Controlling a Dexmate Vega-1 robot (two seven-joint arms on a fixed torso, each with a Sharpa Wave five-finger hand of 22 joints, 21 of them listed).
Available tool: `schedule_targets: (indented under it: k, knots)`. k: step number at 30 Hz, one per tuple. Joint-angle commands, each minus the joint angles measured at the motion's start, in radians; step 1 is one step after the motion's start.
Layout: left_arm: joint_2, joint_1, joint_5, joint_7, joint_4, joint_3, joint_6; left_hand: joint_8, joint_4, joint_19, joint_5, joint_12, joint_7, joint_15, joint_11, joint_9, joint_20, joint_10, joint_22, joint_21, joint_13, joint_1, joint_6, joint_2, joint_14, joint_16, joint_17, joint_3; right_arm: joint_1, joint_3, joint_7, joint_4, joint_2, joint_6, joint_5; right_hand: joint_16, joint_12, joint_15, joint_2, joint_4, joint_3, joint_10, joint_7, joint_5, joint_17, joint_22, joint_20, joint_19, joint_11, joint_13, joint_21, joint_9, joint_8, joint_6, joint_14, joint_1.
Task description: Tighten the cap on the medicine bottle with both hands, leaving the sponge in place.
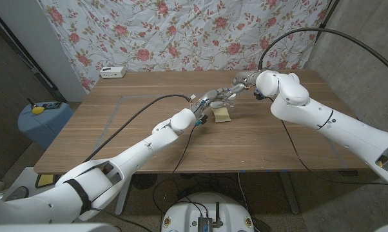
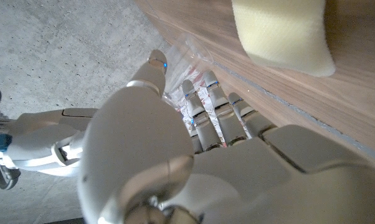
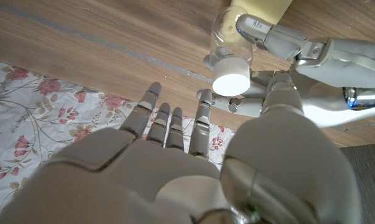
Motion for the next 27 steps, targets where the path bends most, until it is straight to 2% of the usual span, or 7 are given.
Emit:
schedule_targets:
  k: [1, 8, 14, 27]
  knots:
    - [-0.004, 0.0, 0.002, 0.005, 0.002, 0.001, 0.006, -0.001, 0.004, 0.0, 0.007, 0.005, -0.002, -0.077, -0.006, 0.002, -0.072, 0.012, 0.003, -0.003, 0.006, 0.0, 0.008, 0.006, -0.001, 0.0, 0.002, 0.009, 0.031, 0.001, 0.012, -0.001, -0.022, 0.008, 0.059, 0.005, 0.003, -0.001, 0.007, -0.023, 0.021, -0.015, 0.002, -0.016, 0.001, 0.002, -0.003, -0.003, -0.001, 0.002, 0.003, 0.003, 0.004, -0.015, -0.011, 0.051]
    - [-0.009, -0.008, 0.002, 0.002, 0.015, 0.003, 0.003, -0.001, 0.004, 0.0, 0.007, 0.005, -0.003, -0.077, -0.005, 0.002, -0.072, 0.01, 0.003, -0.003, 0.006, -0.002, 0.008, 0.005, -0.002, 0.0, 0.002, 0.01, 0.047, -0.025, 0.006, -0.001, -0.023, -0.011, 0.037, 0.01, 0.01, -0.004, 0.006, -0.036, 0.043, -0.013, -0.002, -0.029, 0.0, 0.001, -0.004, 0.005, -0.005, 0.002, 0.007, 0.005, 0.024, 0.013, -0.008, 0.11]
    - [-0.013, -0.014, 0.0, -0.003, 0.026, 0.005, -0.001, -0.001, 0.003, 0.0, 0.007, 0.005, -0.003, -0.078, -0.005, 0.002, -0.072, 0.012, 0.003, -0.003, 0.006, -0.003, 0.008, 0.004, -0.002, 0.0, 0.002, 0.011, 0.06, -0.045, 0.012, 0.002, -0.023, -0.02, 0.018, 0.015, 0.018, -0.013, 0.0, -0.036, 0.058, 0.001, -0.011, -0.04, 0.0, 0.001, -0.007, 0.01, -0.006, 0.002, 0.008, 0.004, 0.042, 0.056, 0.001, 0.15]
    - [-0.015, -0.018, 0.0, -0.003, 0.035, 0.006, -0.011, -0.001, 0.003, -0.001, 0.007, 0.006, -0.002, -0.083, -0.006, 0.002, -0.073, 0.013, 0.003, -0.003, 0.006, -0.003, 0.009, 0.004, 0.0, 0.001, 0.002, 0.014, 0.068, -0.06, 0.018, 0.008, -0.014, -0.031, 0.001, 0.019, 0.023, -0.019, -0.002, -0.032, 0.069, 0.014, -0.025, -0.049, 0.0, 0.001, -0.009, 0.013, -0.013, 0.002, 0.009, 0.001, 0.053, 0.091, 0.009, 0.174]
